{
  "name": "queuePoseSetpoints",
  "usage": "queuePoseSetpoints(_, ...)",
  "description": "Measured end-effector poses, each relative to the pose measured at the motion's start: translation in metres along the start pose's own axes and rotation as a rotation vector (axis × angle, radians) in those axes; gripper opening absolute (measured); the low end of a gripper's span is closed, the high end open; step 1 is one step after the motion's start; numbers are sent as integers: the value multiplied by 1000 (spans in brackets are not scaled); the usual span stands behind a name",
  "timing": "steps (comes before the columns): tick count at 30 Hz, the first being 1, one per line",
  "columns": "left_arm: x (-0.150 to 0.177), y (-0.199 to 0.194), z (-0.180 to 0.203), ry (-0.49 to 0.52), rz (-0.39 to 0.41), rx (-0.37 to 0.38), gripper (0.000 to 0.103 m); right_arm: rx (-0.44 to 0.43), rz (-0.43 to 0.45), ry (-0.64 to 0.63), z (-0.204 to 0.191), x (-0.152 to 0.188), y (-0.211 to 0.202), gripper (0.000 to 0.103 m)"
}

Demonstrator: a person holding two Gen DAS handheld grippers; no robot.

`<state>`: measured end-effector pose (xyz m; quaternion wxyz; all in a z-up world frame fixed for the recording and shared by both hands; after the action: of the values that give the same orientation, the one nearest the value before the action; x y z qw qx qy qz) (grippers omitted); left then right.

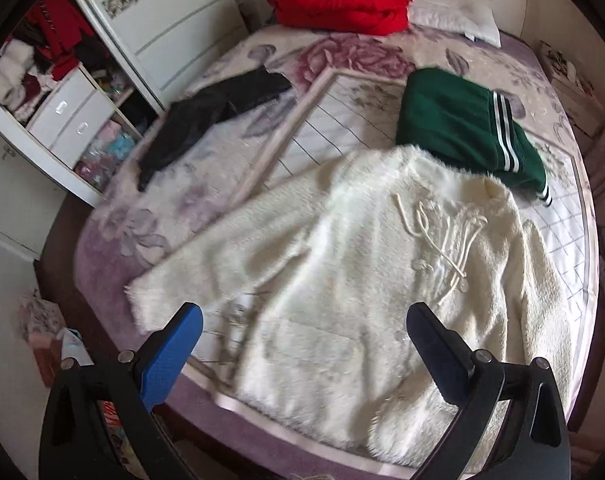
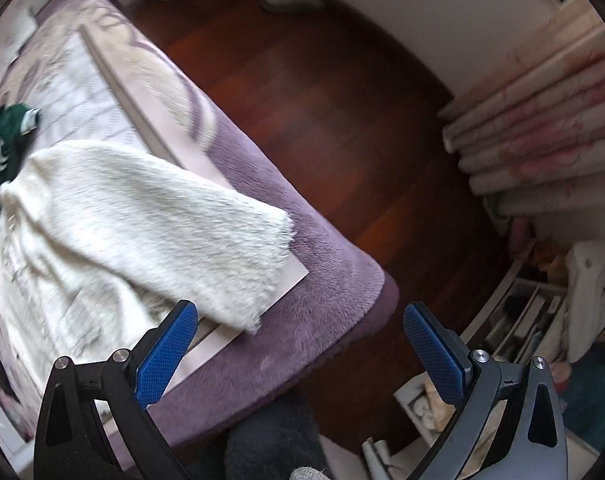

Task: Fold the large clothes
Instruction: 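Grasp the cream jacket's sleeve cuff with the right gripper, then lift the sleeve with the right gripper and lay it across the jacket body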

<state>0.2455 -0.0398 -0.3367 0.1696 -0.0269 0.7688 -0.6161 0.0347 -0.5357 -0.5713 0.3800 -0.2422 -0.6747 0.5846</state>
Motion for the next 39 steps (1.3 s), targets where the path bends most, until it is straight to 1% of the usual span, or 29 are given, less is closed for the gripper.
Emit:
queuePoseSetpoints(4,21,49,56,116,-63,-60,103,-98,-87,68,1,-16,79,103)
queuePoseSetpoints(6,32,69,83,174,-83,-76,103,-136,-97,91,-4,-25,105,97)
queuePoseSetpoints(7,38,79,97,205,-95,-78,103,-152,-89,92,-7,-28,114,88)
queuePoseSetpoints(8,45,88,111,238,-105,-82,103,-151,-75,93,-11,-30,118,75)
queuePoseSetpoints(9,50,95,122,266,-111,-88,103,-144,-40,89,-16,-32,120,71)
queuePoseSetpoints(10,56,103,134,301,-113,-98,103,-133,11,83,-19,-33,119,53)
queuePoseSetpoints(11,62,110,143,331,-117,-103,103,-110,64,77,-23,-33,114,27)
queuePoseSetpoints(12,68,116,153,357,-120,-96,103,-67,108,75,-28,-32,109,20)
queuePoseSetpoints(13,70,120,160,377,-122,-91,103,-71,144,81,-30,-31,104,15)
queuePoseSetpoints(14,74,126,166,394,-127,-86,103,-102,176,92,-31,-29,99,12)
queuePoseSetpoints(16,80,135,178,415,-143,-70,103,-214,223,99,-33,-23,86,11)
queuePoseSetpoints(17,82,139,181,422,-147,-68,103,-289,229,74,-37,-22,83,11)
queuePoseSetpoints(18,84,142,183,426,-151,-62,103,-328,213,48,-42,-22,86,11)
queuePoseSetpoints(19,85,147,186,428,-155,-56,103,-328,178,36,-45,-24,95,13)
queuePoseSetpoints(21,88,153,189,430,-161,-59,103,-293,95,67,-41,-32,123,33)
queuePoseSetpoints(22,89,156,191,431,-167,-62,103,-293,39,99,-36,-36,141,58)
queuePoseSetpoints(23,90,159,191,430,-177,-61,103,-330,-7,129,-31,-41,158,67)
queuePoseSetpoints(24,89,161,191,425,-184,-57,103,-380,-33,166,-25,-42,171,67)
queuePoseSetpoints(25,90,162,193,420,-186,-55,103,-411,-31,175,-23,-42,175,67)
queuePoseSetpoints(26,90,162,192,418,-190,-55,103,-410,-20,170,-24,-42,175,65)
queuePoseSetpoints(27,89,162,192,418,-190,-57,103,-411,7,162,-25,-40,173,58)
queuePoseSetpoints(28,89,161,191,416,-188,-61,103,-416,32,144,-29,-40,169,22)
queuePoseSetpoints(29,88,160,190,413,-183,-66,103,-405,43,128,-31,-39,166,9)
queuePoseSetpoints(31,87,157,189,404,-178,-73,103,-413,100,110,-43,-34,147,9)
queuePoseSetpoints(32,86,156,188,399,-174,-76,103,-420,120,97,-53,-41,125,9)
queuePoseSetpoints(34,81,155,184,386,-167,-90,103,-458,168,97,-66,-36,100,9)
queuePoseSetpoints(35,79,154,182,377,-165,-90,103,-479,178,101,-74,-36,74,9)
queuePoseSetpoints(37,72,154,174,352,-165,-89,103,-524,200,99,-93,-36,46,9)
queuePoseSetpoints(39,64,154,164,327,-165,-78,103,-545,222,71,-118,-31,21,9)
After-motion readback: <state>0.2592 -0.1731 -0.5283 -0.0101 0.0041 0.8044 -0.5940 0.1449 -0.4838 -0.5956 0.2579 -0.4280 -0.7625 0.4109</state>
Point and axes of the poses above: each gripper's, at about its wrist camera, not at the fingertips, and y roughly the way its jaws point, z to its right, x to its underside, the point moved 1 cm from there along y, roughly the way its jaws point, and after that the axes turned 9 degrees about -z, right-handed, at the moved point
